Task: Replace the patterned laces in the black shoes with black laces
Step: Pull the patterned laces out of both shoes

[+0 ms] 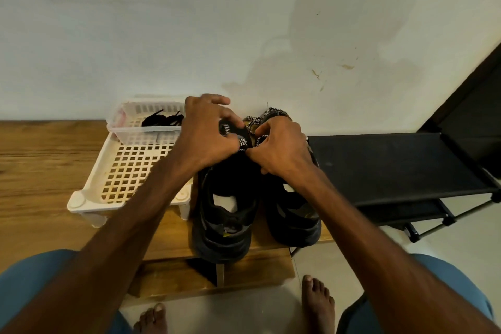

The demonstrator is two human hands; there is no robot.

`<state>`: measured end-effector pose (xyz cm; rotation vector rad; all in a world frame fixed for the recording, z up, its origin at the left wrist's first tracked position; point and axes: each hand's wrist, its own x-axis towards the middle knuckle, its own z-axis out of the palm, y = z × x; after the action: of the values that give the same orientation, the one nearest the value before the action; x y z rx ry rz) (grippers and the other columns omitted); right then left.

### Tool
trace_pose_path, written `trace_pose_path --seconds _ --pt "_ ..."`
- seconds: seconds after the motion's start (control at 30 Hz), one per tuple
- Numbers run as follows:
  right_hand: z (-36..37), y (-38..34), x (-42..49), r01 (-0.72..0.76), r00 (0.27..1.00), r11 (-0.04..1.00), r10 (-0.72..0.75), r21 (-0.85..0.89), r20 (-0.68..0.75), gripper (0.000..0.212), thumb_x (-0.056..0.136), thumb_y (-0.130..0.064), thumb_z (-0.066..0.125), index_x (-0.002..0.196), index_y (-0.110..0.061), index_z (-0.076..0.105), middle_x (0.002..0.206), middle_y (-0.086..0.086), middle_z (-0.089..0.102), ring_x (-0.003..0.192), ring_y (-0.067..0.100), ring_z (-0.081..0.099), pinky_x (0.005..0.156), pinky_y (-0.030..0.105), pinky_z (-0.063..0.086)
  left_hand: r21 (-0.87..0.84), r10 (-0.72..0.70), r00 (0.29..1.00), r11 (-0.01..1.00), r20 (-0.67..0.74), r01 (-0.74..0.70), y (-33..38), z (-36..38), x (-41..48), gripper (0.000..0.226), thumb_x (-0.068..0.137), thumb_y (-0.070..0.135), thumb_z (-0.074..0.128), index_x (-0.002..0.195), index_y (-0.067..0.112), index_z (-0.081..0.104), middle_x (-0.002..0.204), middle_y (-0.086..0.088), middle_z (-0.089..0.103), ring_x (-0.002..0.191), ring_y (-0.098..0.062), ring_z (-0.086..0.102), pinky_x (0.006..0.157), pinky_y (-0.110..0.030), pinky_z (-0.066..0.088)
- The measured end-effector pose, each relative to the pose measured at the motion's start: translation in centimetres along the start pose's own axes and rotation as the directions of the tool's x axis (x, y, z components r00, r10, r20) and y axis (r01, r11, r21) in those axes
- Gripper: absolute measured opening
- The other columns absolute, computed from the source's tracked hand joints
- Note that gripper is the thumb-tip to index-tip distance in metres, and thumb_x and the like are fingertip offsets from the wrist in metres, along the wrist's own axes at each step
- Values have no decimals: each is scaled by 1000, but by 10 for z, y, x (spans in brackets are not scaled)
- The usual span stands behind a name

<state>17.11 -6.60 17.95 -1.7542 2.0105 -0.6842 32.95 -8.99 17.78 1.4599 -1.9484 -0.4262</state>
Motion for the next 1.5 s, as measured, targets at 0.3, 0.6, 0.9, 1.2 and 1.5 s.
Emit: trace_pose_path --seconds 0.3,0.6,0.9,1.2,1.5 --pt "1 3 -4 32 999 999 -32 30 5 54 74 -24 86 123 -18 66 96 2 74 91 26 73 79 41 63 345 66 992 933 105 -98 5 8 -8 24 71 37 85 93 33 78 152 6 36 143 -21 20 107 -47 32" --pt "0 3 -4 7 1000 1000 -7 25 -12 50 76 -21 87 122 -19 67 100 3 73 90 26 73 79 42 64 231 164 985 962 -57 -147 -2 6 -2 11 70 39 88 74 35 79 135 16 55 129 -18 40 99 -45 38" --pt "0 8 -3 1 999 1000 -1 3 -37 43 75 -19 84 116 -19 69 93 1 74 80 24 74 75 38 64 9 -82 918 996 -389 93 -14 -13 1 28 79 29 77 106 26 76 135 4 56 130 -24 42 98 -32 33" --pt "-4 9 0 9 1000 1000 -9 24 17 52 77 -24 88 123 -20 65 97 1 74 85 22 74 77 41 64 359 139 989 922 45 -146 6 23 -12 18 70 39 84 86 33 78 150 8 40 141 -20 23 106 -44 27" --pt "-3 11 0 1 1000 1000 -1 16 9 41 80 -16 85 116 -20 68 93 1 73 83 22 74 79 40 64 316 125 984 946 -131 -78 -1 11 -6 6 72 30 82 73 28 77 135 9 48 132 -19 32 98 -44 28"
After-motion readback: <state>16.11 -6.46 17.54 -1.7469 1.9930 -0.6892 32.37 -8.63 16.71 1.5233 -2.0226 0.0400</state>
